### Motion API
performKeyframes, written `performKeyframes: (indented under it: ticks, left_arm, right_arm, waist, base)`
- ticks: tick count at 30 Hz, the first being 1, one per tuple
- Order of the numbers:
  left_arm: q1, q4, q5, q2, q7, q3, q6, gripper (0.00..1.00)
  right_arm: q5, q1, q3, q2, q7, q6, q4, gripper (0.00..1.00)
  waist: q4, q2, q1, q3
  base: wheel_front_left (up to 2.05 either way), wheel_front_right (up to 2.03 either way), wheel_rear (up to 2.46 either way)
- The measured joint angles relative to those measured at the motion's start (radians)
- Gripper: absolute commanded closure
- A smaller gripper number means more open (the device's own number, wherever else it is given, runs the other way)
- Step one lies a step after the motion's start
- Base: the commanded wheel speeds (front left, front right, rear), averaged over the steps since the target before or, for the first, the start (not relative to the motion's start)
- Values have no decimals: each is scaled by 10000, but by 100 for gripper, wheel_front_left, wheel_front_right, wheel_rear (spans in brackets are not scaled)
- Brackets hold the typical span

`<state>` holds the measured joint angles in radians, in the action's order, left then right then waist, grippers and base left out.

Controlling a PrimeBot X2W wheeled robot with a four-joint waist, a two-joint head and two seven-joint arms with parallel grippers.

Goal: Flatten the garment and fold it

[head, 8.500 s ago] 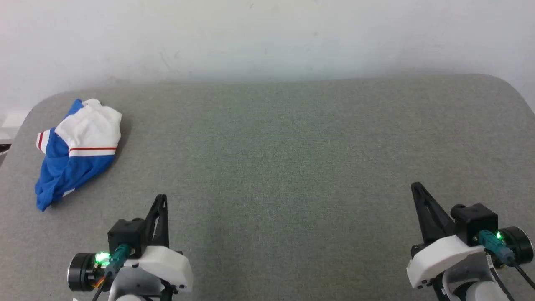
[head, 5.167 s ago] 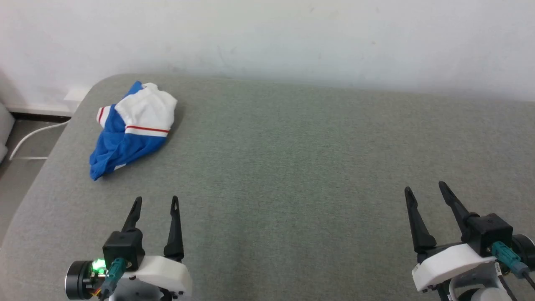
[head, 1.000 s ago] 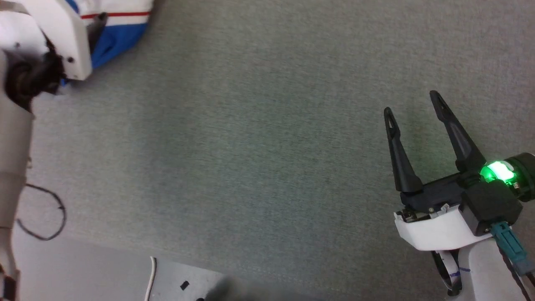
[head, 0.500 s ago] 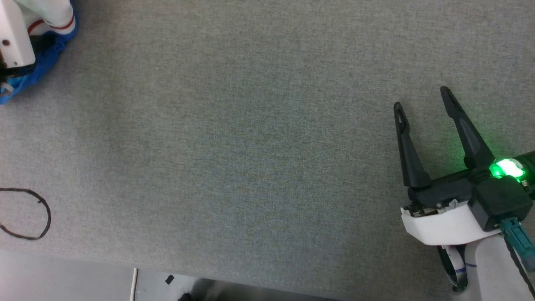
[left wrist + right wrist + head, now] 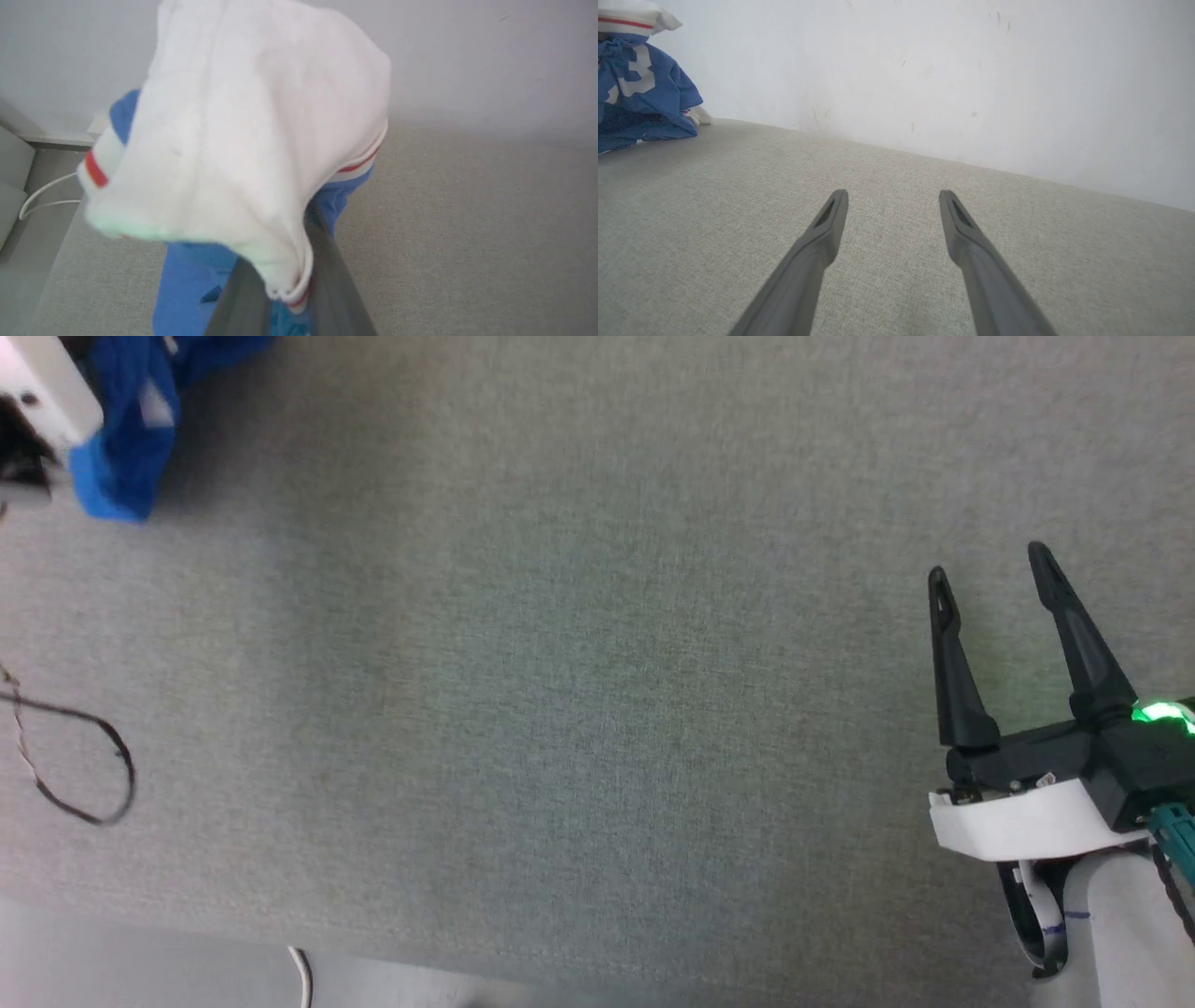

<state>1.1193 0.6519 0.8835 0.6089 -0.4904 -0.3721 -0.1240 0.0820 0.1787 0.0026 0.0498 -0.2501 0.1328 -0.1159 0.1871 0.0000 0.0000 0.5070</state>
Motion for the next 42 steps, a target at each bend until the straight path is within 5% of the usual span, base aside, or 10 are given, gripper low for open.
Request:
performKeyframes:
  ticks: [4,10,17,25,30,35,36,37,38,42]
  left_arm:
    - [321,-1051,-173,251,2196,-364,0,100]
    - [359,-1544,-500,159,3962,-828,0,100]
    - [123,-2357,-943,-702,4663,-1778,2,100]
    - [-1452,-2982,-1360,-2339,5168,-3175,148,100]
    - [-3103,-2349,-1197,-3306,5626,-3870,326,100]
    - [-4296,-1145,-1710,-3567,5695,-5070,322,100]
    - [-4480,-851,-1732,-3561,5714,-5193,318,79]
    - [-4612,-558,-1810,-3522,5749,-5336,288,24]
    - [-4694,-245,-1960,-3438,5791,-5494,263,0]
    - [-4795,499,-2320,-3172,6255,-5762,186,0]
  right_arm:
    - [-228,-120,-268,-4,-61,0,391,0]
    - [-550,-466,-558,-2,-69,0,851,0]
    - [-863,-683,-617,4,-69,0,1081,0]
    - [-1114,-898,-433,10,-69,0,1331,0]
    - [-1212,-1019,-301,8,-69,0,1511,0]
    - [-1371,-1021,-167,15,-69,0,1657,0]
    - [-1379,-1022,-111,15,-69,0,1691,0]
    - [-1392,-1023,-36,17,-69,0,1755,0]
    - [-1411,-1023,33,15,-69,0,1835,0]
    - [-1448,-1081,46,15,-69,0,2042,0]
  waist:
    - [-25,0,-1,-806]
    - [-188,0,-2,-1813]
    - [-716,0,-4,-2801]
    - [-1862,0,-1,-3259]
    - [-2618,0,-1,-3314]
    - [-3273,0,-1,-3266]
    - [-3381,0,-1,-3250]
    - [-3475,0,0,-3237]
    - [-3559,0,0,-3228]
    - [-3707,0,-1,-3337]
  base:
    - [0,0,0]
    - [0,0,0]
    - [0,0,0]
    - [0,0,0]
    - [0,0,0]
    - [0,0,0]
    - [0,0,0]
    - [0,0,0]
    - [0,0,0]
    - [0,0,0]
